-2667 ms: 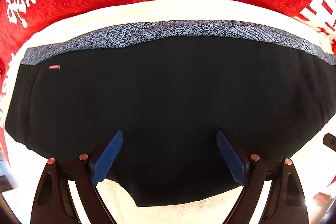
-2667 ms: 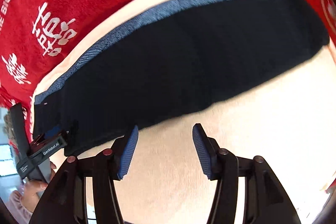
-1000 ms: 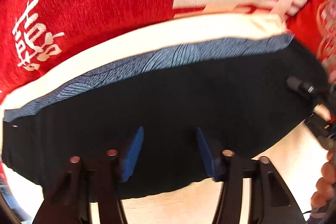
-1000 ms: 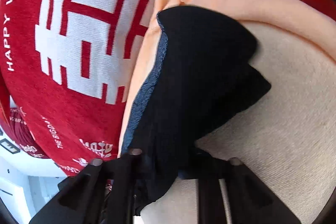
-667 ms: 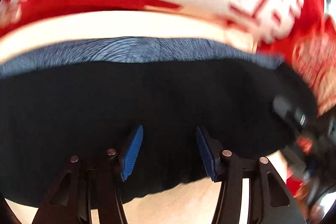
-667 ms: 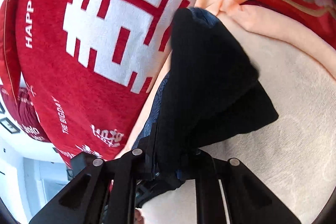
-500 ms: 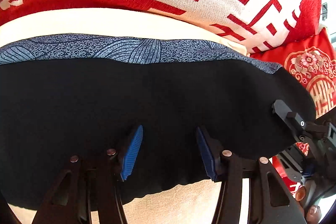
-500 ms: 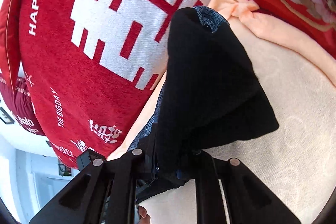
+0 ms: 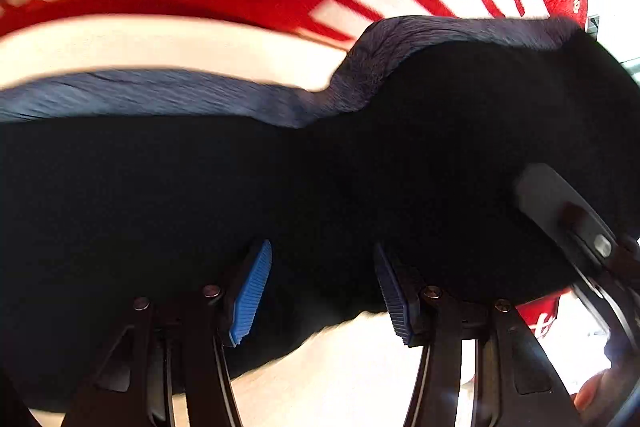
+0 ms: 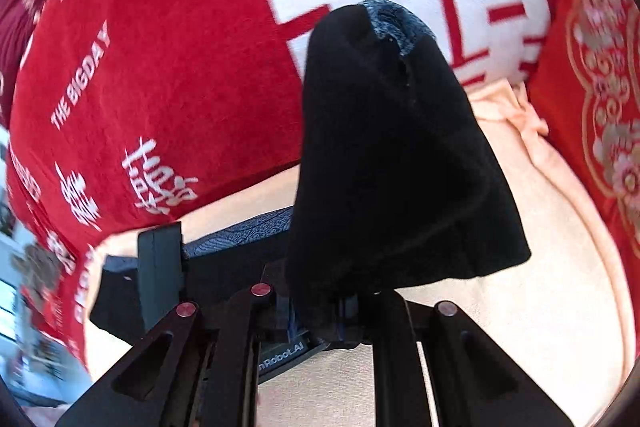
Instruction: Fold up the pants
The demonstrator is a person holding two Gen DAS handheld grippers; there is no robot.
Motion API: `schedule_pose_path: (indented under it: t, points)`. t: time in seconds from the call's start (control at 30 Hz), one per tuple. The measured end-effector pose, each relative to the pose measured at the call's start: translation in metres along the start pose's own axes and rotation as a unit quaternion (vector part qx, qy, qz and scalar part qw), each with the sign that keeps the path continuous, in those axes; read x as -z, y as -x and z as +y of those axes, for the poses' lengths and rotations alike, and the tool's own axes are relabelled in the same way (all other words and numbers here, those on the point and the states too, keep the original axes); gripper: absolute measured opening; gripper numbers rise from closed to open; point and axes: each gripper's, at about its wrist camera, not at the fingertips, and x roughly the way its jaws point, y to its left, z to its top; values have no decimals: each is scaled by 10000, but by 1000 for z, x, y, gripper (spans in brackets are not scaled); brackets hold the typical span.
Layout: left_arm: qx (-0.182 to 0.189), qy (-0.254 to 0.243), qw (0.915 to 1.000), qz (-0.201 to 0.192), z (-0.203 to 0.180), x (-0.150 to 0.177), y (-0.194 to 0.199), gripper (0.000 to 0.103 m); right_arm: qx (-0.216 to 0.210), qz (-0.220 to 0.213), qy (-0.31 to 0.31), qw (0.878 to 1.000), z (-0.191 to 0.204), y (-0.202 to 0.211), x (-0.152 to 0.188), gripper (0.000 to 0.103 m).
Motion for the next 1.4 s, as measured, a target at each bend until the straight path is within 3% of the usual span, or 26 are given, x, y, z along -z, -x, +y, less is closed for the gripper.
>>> schedule_pose_path:
  t: [0.17, 0.23, 0.27, 0.33, 0.43, 0.5, 0.67, 0.7, 0.77, 0.83, 0.87, 0.93, 1.0, 1.07, 1.2, 1.33, 1.4]
  points:
    - [-664, -281, 9967, -360, 47, 16, 78, 58, 449, 158, 936, 9945, 75, -23, 15, 22]
    - [-959, -180, 9941, -464, 75, 20, 105, 67, 708, 296, 1416, 9870, 110, -44, 29, 26]
    - [-1312, -233, 9902, -425, 91, 24, 115, 68, 828, 370, 1659, 9820, 127, -58, 39, 28]
    - [-1612, -288, 9859, -345, 112, 31, 126, 68, 972, 517, 1958, 9744, 152, -79, 54, 31]
    - [-1705, 93, 9849, -275, 153, 42, 146, 68, 1372, 756, 2427, 9574, 182, -110, 78, 31]
    - [-1836, 372, 9818, -299, 177, 50, 158, 68, 1409, 840, 2601, 9515, 189, -115, 93, 41]
    - [-1873, 722, 9790, -350, 210, 64, 176, 68, 1071, 966, 2717, 9515, 199, -102, 115, 59]
    - [-1835, 730, 9796, -373, 212, 63, 179, 68, 884, 965, 2624, 9560, 197, -93, 112, 60]
    - [-1693, 661, 9824, -432, 209, 58, 186, 68, 79, 1082, 1991, 9739, 183, -74, 105, 60]
    - [-1530, 553, 9855, -477, 201, 51, 187, 68, -626, 1290, 848, 9860, 155, -66, 98, 60]
    - [-1431, 501, 9873, -480, 197, 46, 187, 68, -906, 1402, 132, 9859, 138, -66, 96, 60]
    - [-1258, 430, 9902, -437, 184, 32, 177, 68, -1417, 1517, -1340, 9690, 97, -72, 97, 59]
    - [-1062, 313, 9931, -389, 173, 22, 171, 68, -1782, 1441, -2338, 9449, 69, -79, 101, 56]
    - [-911, 143, 9952, -330, 156, 11, 159, 68, -1887, 1411, -2669, 9345, 58, -84, 103, 56]
    - [-567, -203, 9982, 55, 128, -7, 131, 68, -1915, 1399, -2879, 9278, 51, -86, 105, 56]
    - [-336, -246, 9988, 260, 120, -18, 113, 67, -1964, 1390, -3073, 9207, 41, -88, 106, 56]
    - [-322, -170, 9987, 355, 120, -22, 105, 58, -2013, 1456, -3130, 9167, 36, -96, 106, 56]
